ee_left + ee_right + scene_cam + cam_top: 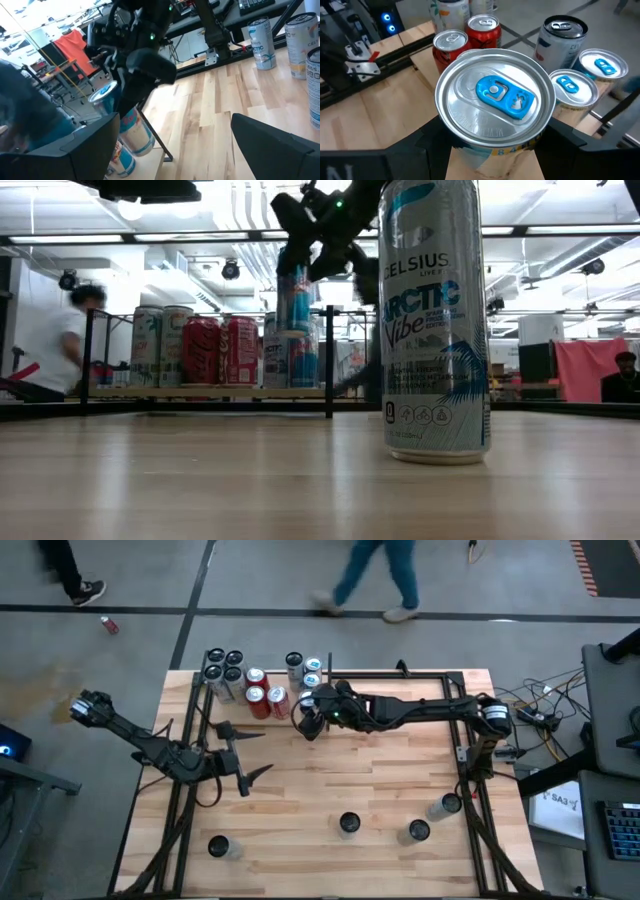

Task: Place canned beverage on shelf
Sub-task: Put the blue and silver soda can on the shelf aligned with the other blue and silver soda cans

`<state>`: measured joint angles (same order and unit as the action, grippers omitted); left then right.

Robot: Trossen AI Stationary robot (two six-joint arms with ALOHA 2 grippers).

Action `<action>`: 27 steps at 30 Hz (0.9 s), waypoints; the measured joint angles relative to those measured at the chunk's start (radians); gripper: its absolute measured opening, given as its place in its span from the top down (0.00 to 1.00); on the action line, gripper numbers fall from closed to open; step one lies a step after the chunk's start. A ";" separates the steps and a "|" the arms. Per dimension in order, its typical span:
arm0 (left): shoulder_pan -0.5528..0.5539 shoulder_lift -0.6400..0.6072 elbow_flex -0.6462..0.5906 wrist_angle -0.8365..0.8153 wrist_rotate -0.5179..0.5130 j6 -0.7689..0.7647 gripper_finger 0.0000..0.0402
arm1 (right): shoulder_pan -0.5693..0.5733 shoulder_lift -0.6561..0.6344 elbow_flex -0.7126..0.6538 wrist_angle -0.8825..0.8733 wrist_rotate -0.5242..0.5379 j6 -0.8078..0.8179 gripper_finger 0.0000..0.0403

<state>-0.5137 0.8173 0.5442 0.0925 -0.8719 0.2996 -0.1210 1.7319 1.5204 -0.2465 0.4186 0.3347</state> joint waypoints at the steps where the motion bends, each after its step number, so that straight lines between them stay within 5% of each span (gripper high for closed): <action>1: 0.000 0.000 0.000 0.000 0.000 0.004 0.09 | -0.002 0.006 0.000 0.011 -0.001 -0.001 0.47; 27: 0.000 -0.002 -0.001 -0.004 -0.009 0.040 0.09 | -0.054 0.131 0.013 0.082 0.008 0.016 0.47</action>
<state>-0.5133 0.8158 0.5434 0.0883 -0.8810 0.3393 -0.1749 1.8629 1.5337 -0.1646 0.4263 0.3511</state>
